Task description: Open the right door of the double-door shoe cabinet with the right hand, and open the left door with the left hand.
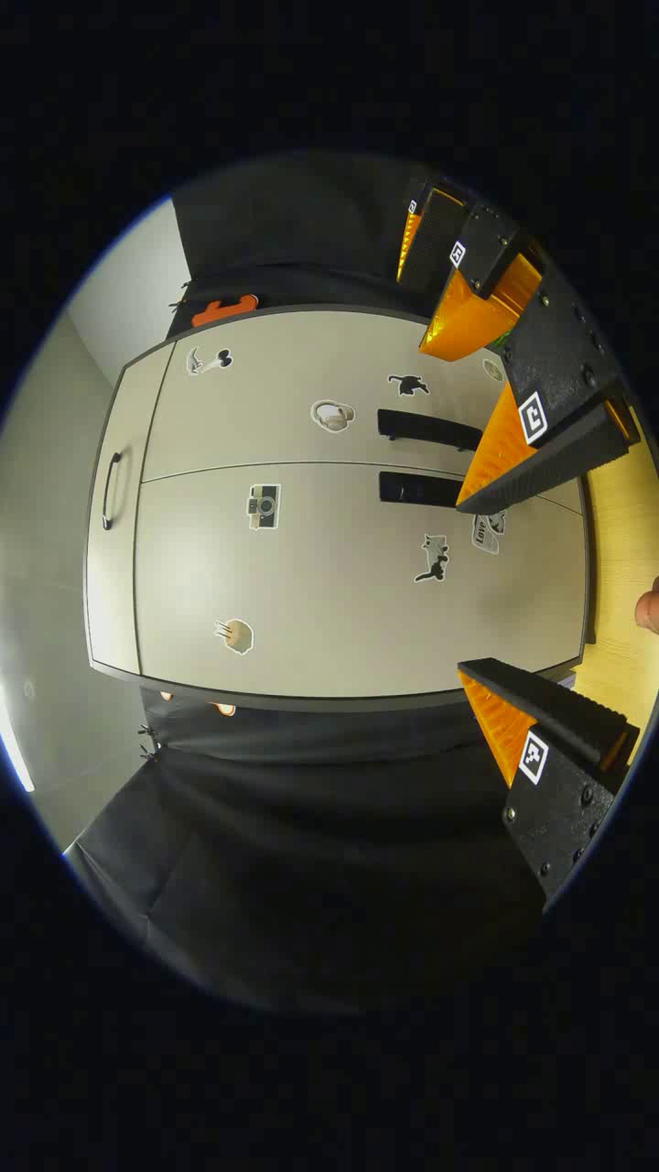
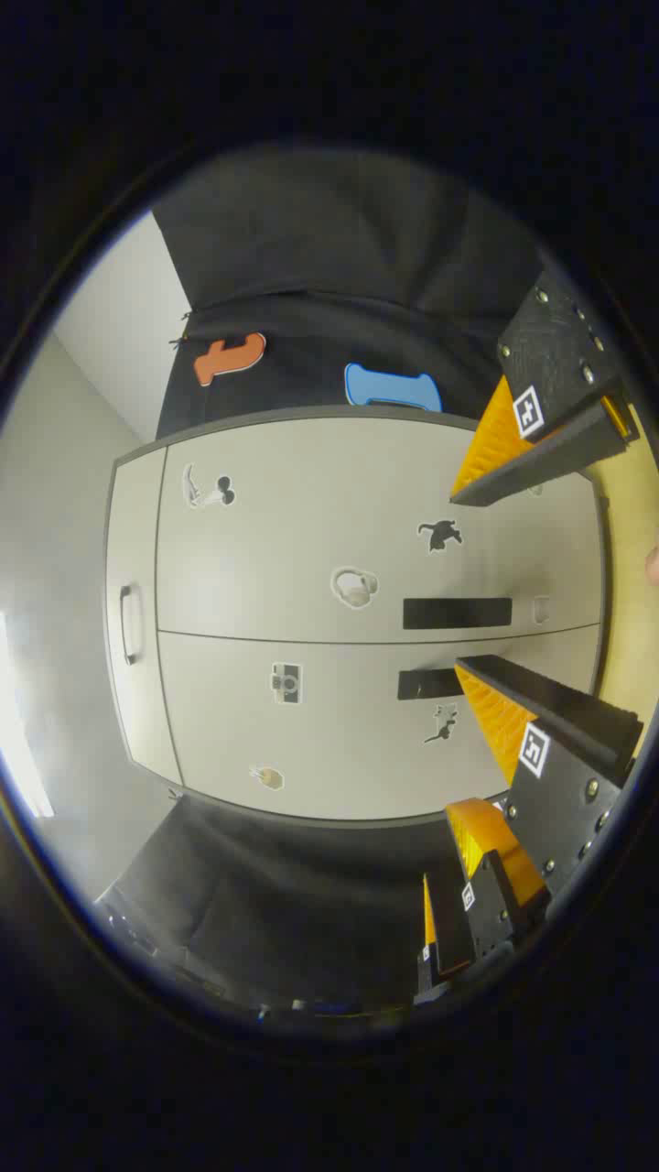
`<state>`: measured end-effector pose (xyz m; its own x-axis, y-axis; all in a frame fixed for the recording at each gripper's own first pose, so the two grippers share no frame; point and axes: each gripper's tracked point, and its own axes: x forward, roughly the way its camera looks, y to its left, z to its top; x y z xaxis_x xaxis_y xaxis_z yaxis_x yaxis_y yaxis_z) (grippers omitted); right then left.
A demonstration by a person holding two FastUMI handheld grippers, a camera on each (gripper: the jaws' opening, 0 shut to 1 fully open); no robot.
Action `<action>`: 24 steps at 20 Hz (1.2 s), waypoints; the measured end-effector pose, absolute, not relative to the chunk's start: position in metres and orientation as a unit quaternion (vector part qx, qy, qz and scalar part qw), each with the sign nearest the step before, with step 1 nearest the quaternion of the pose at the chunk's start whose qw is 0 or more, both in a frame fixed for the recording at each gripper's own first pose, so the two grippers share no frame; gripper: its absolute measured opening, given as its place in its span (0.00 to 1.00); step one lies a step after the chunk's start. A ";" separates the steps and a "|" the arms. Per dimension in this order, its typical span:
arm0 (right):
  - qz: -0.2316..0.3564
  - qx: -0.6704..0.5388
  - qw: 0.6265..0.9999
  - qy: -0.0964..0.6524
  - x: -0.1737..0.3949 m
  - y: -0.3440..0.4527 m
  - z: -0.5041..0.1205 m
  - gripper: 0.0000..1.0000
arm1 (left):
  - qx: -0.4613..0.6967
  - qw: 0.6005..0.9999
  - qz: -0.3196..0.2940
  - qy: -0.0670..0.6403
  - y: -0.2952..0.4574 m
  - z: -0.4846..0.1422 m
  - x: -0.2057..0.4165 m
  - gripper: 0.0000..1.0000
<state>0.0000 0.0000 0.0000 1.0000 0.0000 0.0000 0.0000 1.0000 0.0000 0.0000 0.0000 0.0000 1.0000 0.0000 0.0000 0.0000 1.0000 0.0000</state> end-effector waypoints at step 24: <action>0.015 0.001 1.000 0.010 0.032 0.020 -0.011 0.94 | -0.005 0.999 0.031 -0.005 0.037 0.001 0.005 0.98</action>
